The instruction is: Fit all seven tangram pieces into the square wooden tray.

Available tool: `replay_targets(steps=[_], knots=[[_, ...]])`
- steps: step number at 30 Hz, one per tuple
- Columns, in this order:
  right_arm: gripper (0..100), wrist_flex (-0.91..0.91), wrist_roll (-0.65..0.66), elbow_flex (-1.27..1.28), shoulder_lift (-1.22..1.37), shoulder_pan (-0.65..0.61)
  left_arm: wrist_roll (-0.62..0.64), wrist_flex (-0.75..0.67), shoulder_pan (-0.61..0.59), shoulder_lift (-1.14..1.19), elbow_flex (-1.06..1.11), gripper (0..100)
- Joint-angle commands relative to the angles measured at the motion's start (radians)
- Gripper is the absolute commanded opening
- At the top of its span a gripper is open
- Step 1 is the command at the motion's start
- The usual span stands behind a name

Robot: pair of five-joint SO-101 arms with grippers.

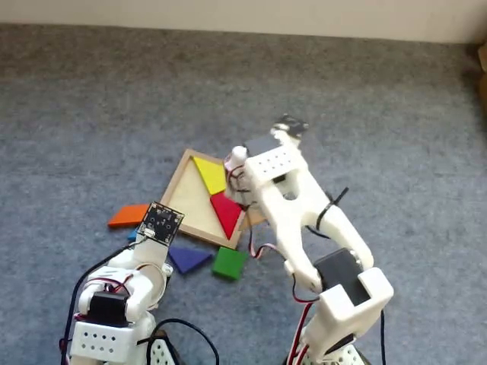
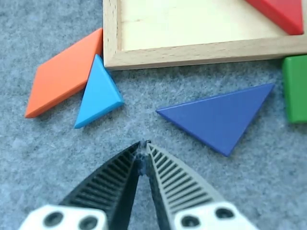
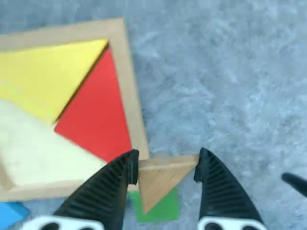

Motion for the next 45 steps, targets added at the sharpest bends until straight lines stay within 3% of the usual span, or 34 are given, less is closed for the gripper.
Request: replay_targets(steps=[1, 15, 23, 29, 35, 39, 45], knots=[[12.8, -0.013, 0.006, -0.062, -0.01, -0.087, 0.005, 0.005, -0.008, -0.058, 0.019, 1], [13.1, -0.386, -0.072, 0.09, -0.008, -0.15, 0.005, 0.005, -0.008, -0.058, 0.019, 1], [13.6, -0.409, -0.064, 0.11, -0.01, -0.156, 0.005, 0.005, -0.008, -0.058, 0.019, 1], [27.9, -0.406, -0.064, 0.114, -0.012, -0.16, 0.005, 0.005, -0.008, -0.058, 0.019, 1], [27.9, -0.403, -0.064, 0.116, -0.018, -0.154, 0.005, 0.005, -0.008, -0.058, 0.019, 1], [22.8, -0.357, -0.063, 0.11, -0.019, -0.136, 0.005, 0.005, -0.008, -0.058, 0.019, 1], [5.2, -0.331, -0.028, 0.028, -0.064, -0.045, 0.005, 0.005, -0.008, -0.058, 0.019, 1]])
